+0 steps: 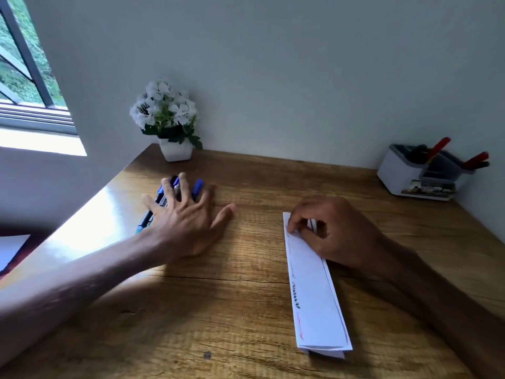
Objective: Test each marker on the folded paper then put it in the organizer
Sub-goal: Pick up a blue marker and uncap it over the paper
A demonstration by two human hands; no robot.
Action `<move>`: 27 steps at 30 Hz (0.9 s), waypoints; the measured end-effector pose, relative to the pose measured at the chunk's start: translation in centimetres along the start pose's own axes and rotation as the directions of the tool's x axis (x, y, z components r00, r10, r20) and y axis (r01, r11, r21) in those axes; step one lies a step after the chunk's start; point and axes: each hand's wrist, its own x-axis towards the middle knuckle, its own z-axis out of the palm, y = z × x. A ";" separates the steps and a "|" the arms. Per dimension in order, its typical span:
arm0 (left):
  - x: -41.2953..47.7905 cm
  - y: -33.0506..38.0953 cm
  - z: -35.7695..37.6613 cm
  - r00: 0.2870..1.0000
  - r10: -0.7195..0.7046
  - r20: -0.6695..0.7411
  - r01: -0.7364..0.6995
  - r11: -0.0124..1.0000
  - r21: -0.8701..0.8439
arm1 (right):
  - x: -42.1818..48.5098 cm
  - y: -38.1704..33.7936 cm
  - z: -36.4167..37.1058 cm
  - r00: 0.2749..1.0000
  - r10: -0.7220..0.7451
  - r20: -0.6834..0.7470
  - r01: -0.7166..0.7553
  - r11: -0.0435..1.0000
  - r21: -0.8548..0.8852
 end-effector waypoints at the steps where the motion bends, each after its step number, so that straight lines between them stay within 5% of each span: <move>1: 0.0 0.2 0.1 1.000 0.014 -0.008 -0.014 1.000 0.005 | 0.0 0.0 0.0 1.000 0.005 -0.002 -0.005 1.000 0.004; 13: 2.6 6.7 0.9 0.969 0.246 0.011 -0.245 0.969 -0.019 | -0.1 0.5 -0.4 0.998 0.061 0.005 -0.061 0.998 0.006; 20: 0.2 6.2 0.9 0.826 0.445 -0.346 -0.417 0.896 0.156 | 0.0 0.5 -0.5 0.997 0.070 0.018 -0.070 0.998 -0.004; 27: -1.9 4.9 0.2 0.858 0.403 -0.319 -0.375 0.915 0.147 | -0.1 0.4 -0.7 0.996 0.084 0.024 -0.084 0.996 0.005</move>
